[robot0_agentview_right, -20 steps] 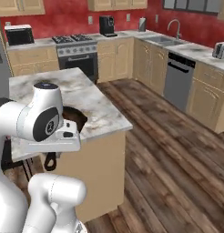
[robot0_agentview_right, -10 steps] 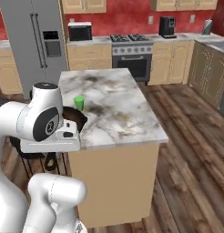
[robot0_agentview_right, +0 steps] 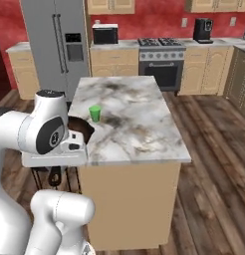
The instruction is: Pick up the pan with the steak in it and place it on the dining table. Then place the steak on the plate.
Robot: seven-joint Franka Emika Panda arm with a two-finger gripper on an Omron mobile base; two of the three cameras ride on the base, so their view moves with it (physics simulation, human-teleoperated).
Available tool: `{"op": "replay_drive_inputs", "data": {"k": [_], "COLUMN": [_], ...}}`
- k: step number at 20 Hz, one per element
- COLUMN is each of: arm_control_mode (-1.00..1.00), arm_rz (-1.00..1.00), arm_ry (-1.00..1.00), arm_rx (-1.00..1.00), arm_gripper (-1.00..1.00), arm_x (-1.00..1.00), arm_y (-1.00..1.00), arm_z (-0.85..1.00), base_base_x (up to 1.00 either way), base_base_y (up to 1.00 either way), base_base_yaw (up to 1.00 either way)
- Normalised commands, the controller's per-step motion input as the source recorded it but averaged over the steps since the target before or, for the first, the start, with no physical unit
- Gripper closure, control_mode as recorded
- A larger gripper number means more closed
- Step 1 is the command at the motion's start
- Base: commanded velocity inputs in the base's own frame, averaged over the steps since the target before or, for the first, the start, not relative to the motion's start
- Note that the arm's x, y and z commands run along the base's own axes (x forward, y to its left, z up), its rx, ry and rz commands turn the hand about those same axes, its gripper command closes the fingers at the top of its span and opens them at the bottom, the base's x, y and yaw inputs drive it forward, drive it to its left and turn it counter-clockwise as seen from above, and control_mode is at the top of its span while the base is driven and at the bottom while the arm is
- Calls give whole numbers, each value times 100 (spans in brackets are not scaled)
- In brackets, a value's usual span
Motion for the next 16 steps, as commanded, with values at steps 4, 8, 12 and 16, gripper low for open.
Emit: {"op": "replay_drive_inputs", "data": {"k": [4, 8, 12, 16], "arm_control_mode": [100, 100, 100, 100], "arm_rz": [0, 0, 0, 0], "arm_ry": [0, 0, 0, 0], "arm_rx": [0, 0, 0, 0], "arm_gripper": [100, 100, 100, 100], "arm_x": [0, 0, 0, 0], "arm_y": [0, 0, 0, 0], "arm_z": [0, 0, 0, 0], "base_base_x": [0, 5, 12, 2], "base_base_y": [-99, -99, -89, -42], "base_base_yaw": [0, 0, 2, 6]}}
